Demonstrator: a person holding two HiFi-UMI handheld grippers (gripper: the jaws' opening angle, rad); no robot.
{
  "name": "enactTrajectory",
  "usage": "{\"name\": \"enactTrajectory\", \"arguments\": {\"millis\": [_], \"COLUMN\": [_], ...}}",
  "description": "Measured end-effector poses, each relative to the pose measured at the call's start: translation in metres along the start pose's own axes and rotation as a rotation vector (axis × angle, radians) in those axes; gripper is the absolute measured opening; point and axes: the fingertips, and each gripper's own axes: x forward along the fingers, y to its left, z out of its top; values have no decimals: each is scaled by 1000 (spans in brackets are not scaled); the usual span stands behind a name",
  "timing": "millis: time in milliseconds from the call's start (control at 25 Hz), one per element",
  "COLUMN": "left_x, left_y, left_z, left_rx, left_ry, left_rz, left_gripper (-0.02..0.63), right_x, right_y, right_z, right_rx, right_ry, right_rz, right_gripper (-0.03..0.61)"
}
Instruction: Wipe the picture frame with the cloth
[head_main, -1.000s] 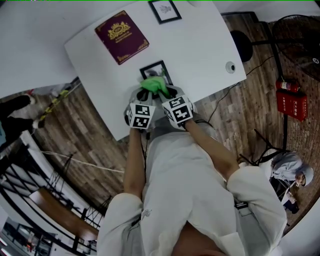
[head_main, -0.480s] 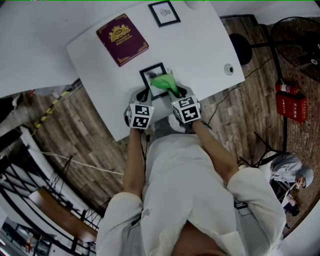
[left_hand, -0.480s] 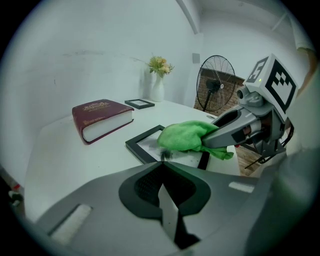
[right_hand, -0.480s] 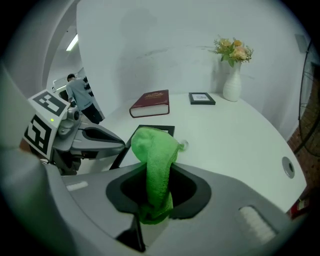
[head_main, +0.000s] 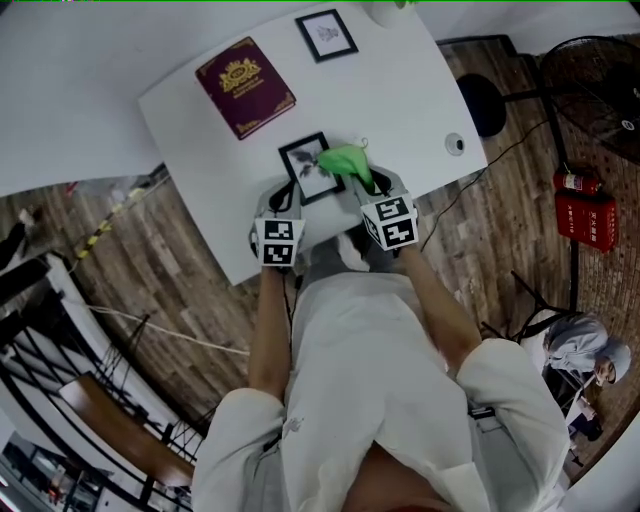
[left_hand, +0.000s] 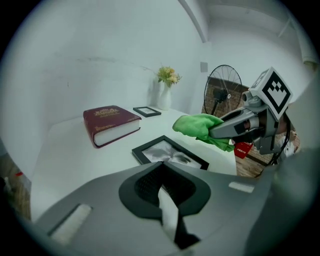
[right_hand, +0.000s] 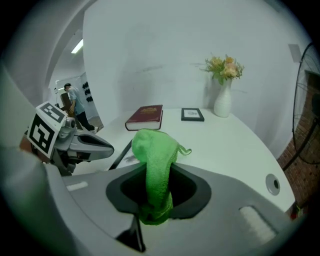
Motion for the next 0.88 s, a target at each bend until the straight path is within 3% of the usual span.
{"name": "enactTrajectory", "arguments": {"millis": [320,880], "left_x": [-34,-79], "left_y": [-9,-38], "left_z": [41,91], "left_rx": [-15,-15], "left_ry": [-115,-224], "left_rz": [71,271], "left_gripper": [20,20], "right_x": [-25,-54], "right_y": [13,14], "right_z": [46,79], "right_rx": [-114,-200], "right_ry": [-147,-255], "right_rz": [86,251], "right_gripper": [89,89]}}
